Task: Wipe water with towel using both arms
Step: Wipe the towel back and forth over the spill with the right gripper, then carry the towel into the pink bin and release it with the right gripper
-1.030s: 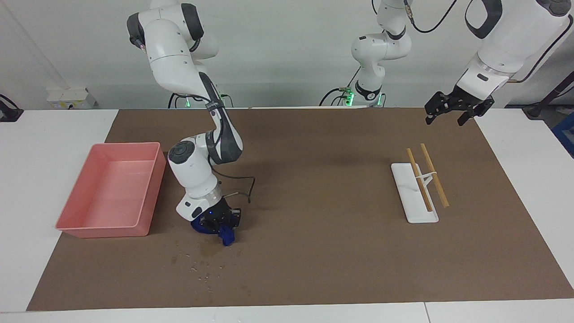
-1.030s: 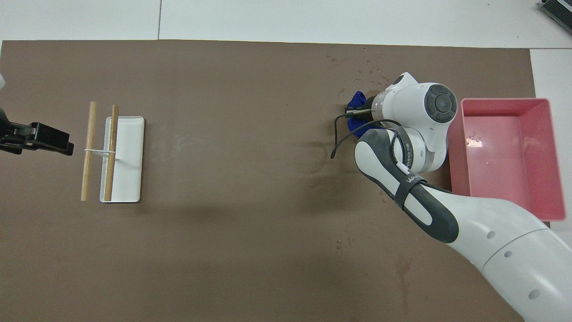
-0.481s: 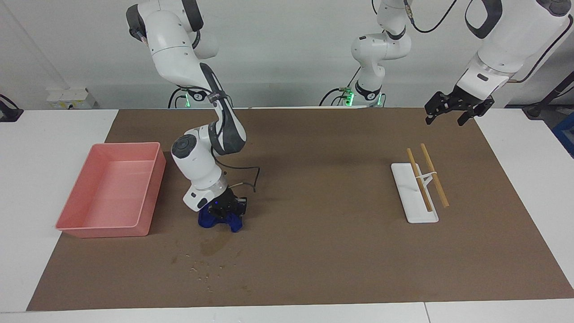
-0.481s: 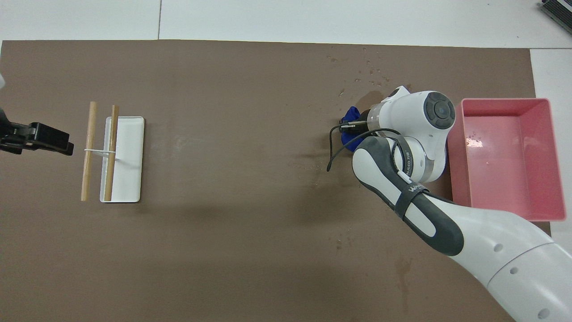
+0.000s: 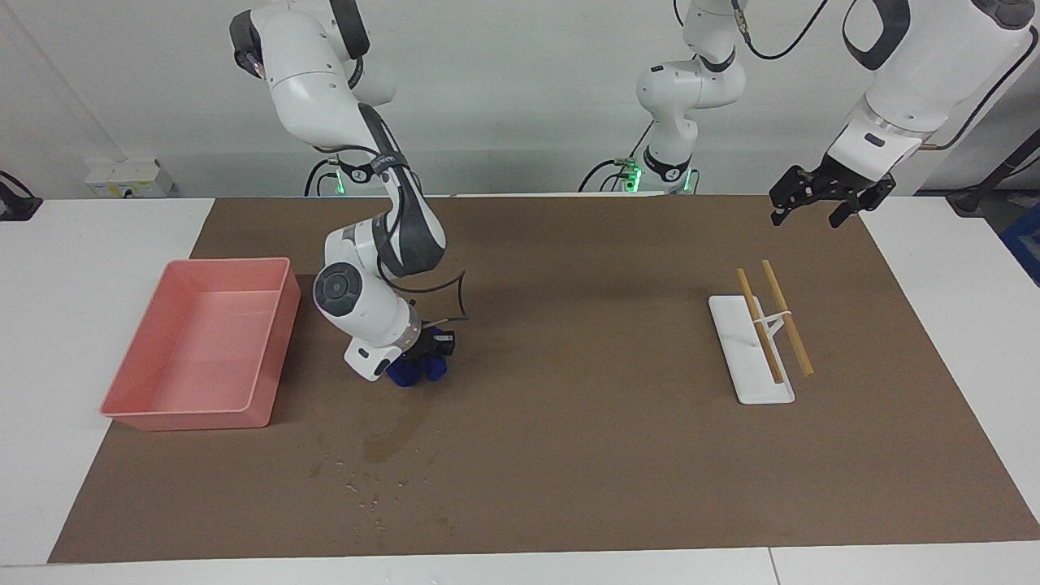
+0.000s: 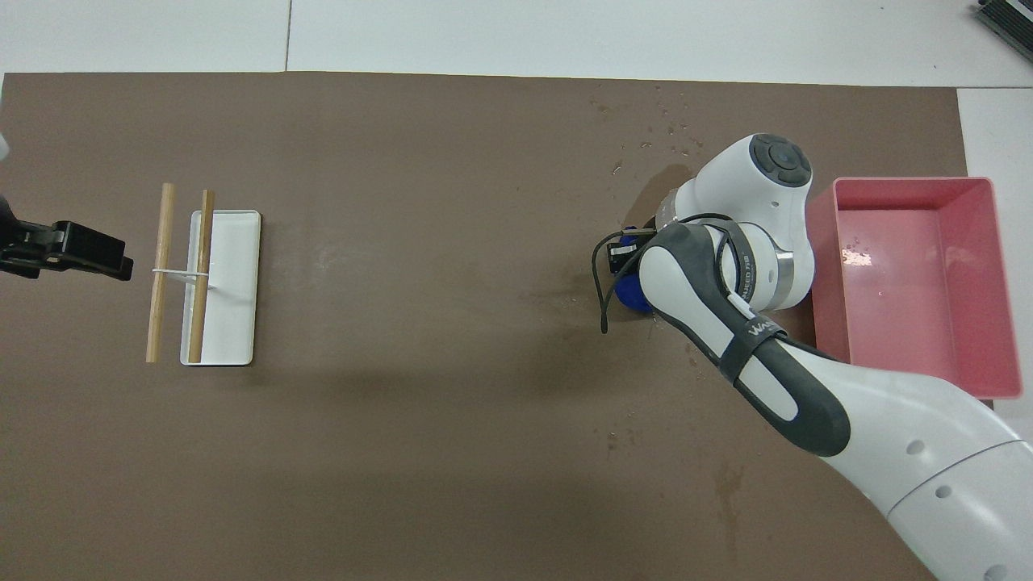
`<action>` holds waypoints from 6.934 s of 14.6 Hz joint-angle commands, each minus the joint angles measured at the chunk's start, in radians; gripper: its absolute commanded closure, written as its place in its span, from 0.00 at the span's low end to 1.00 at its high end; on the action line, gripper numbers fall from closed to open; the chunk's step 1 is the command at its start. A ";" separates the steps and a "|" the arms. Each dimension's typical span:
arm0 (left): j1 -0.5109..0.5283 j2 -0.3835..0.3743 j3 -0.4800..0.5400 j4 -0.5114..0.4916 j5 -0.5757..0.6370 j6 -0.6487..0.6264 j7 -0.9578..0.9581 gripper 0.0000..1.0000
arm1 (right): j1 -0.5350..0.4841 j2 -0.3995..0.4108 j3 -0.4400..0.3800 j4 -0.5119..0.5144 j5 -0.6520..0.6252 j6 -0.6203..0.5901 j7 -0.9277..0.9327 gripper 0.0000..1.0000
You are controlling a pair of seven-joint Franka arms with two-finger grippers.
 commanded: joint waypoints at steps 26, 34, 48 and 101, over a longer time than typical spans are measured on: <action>-0.005 -0.023 0.003 -0.030 0.012 0.022 -0.011 0.00 | 0.027 0.015 0.016 0.309 -0.038 -0.001 0.186 1.00; -0.005 -0.023 0.003 -0.029 0.012 0.022 -0.011 0.00 | -0.022 0.078 0.013 0.167 -0.042 0.269 -0.058 1.00; -0.005 -0.023 0.003 -0.030 0.012 0.022 -0.011 0.00 | -0.068 0.076 0.007 -0.036 -0.149 0.509 -0.279 1.00; -0.005 -0.023 0.003 -0.029 0.012 0.022 -0.011 0.00 | -0.461 -0.527 0.055 -0.217 -0.359 -0.021 -0.911 0.00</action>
